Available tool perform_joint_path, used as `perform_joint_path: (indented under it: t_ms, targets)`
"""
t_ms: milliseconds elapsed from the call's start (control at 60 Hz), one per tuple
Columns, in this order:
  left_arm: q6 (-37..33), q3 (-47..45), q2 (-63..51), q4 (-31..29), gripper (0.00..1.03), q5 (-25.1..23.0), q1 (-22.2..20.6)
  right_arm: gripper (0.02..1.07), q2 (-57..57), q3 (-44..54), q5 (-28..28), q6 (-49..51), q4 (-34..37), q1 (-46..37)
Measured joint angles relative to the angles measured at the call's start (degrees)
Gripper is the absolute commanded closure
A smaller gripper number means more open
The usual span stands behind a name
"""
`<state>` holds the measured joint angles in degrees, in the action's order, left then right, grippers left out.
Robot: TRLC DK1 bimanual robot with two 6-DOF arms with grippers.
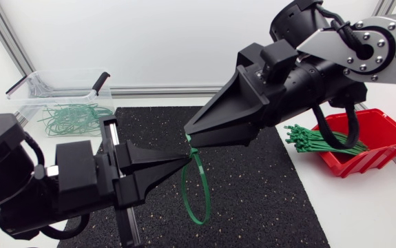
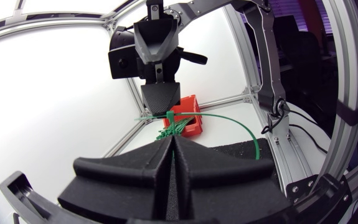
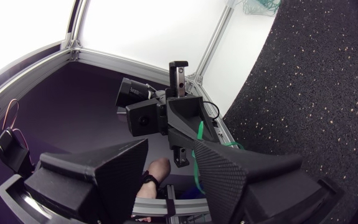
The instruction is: Take a green cable tie from the red box, thread the tail through the head to close it, then place it in the transparent bin on the left.
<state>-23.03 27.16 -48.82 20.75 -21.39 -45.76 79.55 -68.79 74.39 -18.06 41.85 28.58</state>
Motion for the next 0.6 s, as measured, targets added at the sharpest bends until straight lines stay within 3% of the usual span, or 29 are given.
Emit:
perform_joint_path:
  t_ms: [600]
  targets:
    - [-1.25,0.17,0.00,-0.81,1.00,0.70,-0.24,0.54,-1.11,0.00,-0.04,4.42,0.46,-1.81]
